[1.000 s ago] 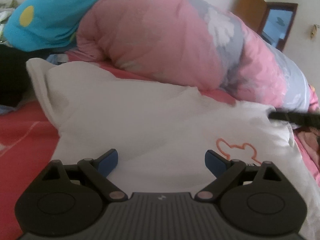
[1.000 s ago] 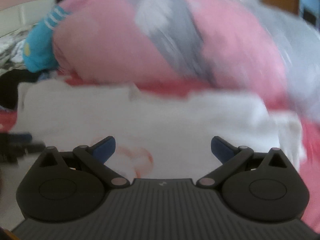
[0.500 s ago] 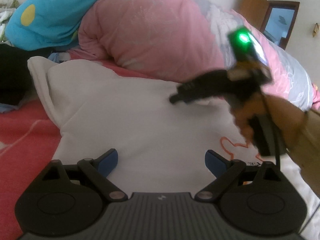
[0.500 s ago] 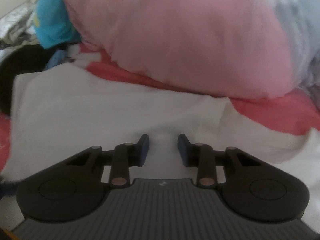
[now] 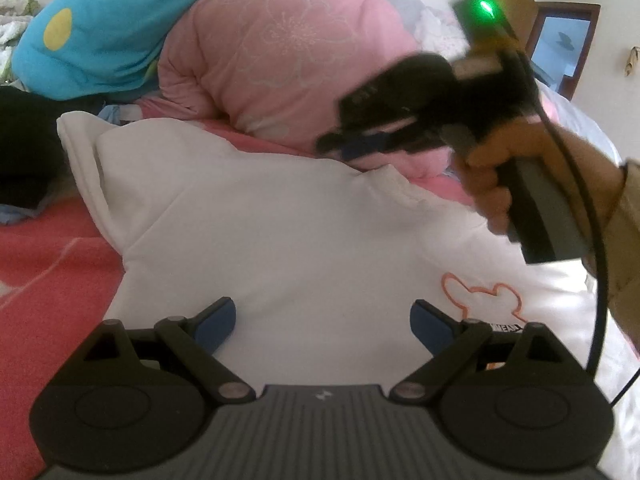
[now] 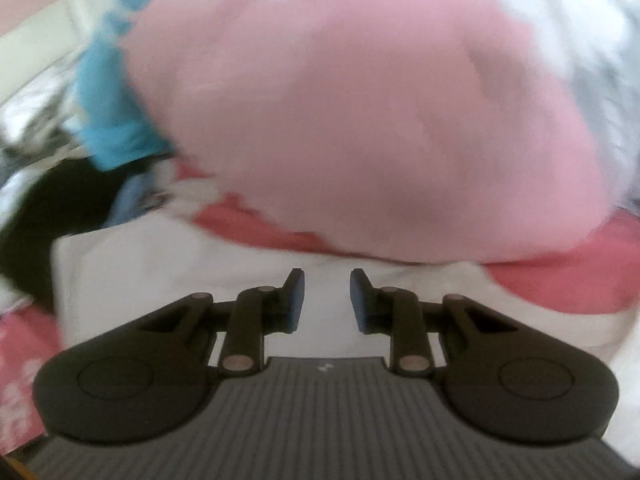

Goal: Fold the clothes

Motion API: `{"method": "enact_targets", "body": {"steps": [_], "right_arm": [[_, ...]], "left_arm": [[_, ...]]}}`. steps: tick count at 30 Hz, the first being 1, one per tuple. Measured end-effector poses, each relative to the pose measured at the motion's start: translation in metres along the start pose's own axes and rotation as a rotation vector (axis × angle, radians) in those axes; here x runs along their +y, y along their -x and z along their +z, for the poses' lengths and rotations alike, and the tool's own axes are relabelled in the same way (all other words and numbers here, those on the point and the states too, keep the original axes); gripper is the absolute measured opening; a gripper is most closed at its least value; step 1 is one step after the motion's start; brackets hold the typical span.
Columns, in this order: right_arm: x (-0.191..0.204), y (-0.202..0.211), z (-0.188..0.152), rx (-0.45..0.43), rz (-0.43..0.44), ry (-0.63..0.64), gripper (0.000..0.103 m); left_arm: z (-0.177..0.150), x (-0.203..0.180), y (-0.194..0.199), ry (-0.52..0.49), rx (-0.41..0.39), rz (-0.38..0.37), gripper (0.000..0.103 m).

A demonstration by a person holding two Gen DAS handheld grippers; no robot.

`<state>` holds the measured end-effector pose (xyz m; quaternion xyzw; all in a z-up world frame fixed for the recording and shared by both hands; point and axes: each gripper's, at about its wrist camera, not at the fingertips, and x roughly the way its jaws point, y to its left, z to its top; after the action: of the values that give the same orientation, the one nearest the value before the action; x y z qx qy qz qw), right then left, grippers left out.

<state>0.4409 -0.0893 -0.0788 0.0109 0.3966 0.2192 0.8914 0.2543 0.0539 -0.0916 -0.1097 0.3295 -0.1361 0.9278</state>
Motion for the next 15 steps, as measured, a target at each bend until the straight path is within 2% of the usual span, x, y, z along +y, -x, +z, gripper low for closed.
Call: {"method": "enact_targets", "body": {"steps": [3,7,11,15], "right_arm": [[0.023,-0.019,0.008,0.069,0.059,0.074,0.024],[0.042,-0.068,0.013,0.160,0.051,0.128,0.024],[0.043,-0.095,0.029,0.085,0.021,0.105,0.021],[0.042,-0.089,0.034,0.052,0.034,0.081,0.022]], "left_arm": [[0.001,0.002,-0.001,0.009,-0.001,-0.003,0.095],[0.001,0.002,0.000,0.012,-0.001,-0.005,0.095],[0.002,0.004,0.001,0.017,-0.004,-0.009,0.095],[0.001,0.005,0.003,0.022,-0.007,-0.015,0.095]]}}
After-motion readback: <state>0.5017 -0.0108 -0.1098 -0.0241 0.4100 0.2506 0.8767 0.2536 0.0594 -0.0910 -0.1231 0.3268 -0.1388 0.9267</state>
